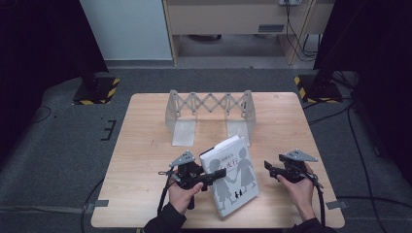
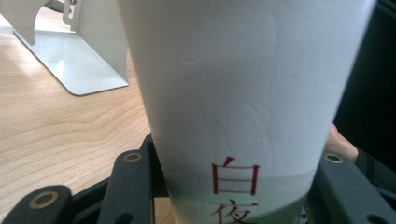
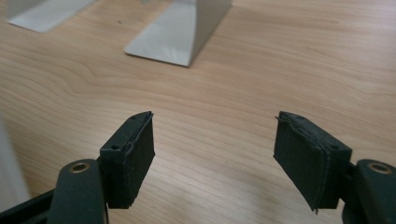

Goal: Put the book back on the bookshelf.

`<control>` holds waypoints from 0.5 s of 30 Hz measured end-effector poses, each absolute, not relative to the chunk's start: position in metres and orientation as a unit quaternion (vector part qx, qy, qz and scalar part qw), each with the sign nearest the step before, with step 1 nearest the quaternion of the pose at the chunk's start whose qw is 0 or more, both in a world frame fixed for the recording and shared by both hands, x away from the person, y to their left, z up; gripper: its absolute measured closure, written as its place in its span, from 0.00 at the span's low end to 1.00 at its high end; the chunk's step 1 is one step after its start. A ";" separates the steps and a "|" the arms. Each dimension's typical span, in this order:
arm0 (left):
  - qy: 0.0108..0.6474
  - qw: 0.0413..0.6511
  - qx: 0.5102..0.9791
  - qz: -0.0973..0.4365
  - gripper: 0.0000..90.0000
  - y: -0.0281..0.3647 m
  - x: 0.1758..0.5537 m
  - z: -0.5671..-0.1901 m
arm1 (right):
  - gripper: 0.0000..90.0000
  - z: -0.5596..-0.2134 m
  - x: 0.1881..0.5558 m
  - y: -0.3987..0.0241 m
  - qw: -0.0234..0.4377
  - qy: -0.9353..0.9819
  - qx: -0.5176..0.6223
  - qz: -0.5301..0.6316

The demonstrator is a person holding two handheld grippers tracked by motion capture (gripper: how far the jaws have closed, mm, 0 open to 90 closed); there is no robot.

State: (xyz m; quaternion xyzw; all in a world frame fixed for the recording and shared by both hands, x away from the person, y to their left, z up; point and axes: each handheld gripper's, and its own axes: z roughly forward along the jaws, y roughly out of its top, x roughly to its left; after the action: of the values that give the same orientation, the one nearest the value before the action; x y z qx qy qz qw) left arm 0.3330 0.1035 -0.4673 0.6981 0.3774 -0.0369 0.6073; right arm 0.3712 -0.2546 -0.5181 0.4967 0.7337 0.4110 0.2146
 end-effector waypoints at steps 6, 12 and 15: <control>0.384 0.607 0.694 -0.040 0.58 0.103 0.333 -0.466 | 0.31 -0.523 0.372 -0.259 0.219 0.741 0.505 0.385; 0.385 0.609 0.693 -0.032 0.58 0.104 0.331 -0.460 | 0.29 -0.526 0.374 -0.259 0.228 0.750 0.505 0.362; 0.384 0.609 0.693 -0.028 0.58 0.105 0.331 -0.455 | 0.28 -0.529 0.375 -0.260 0.231 0.755 0.508 0.344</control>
State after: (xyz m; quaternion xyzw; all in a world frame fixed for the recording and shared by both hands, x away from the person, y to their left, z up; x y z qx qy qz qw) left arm 0.3306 0.1053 -0.4554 0.6932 0.3844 -0.0283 0.6091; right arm 0.3746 -0.2597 -0.5286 0.5083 0.7549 0.3444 0.2305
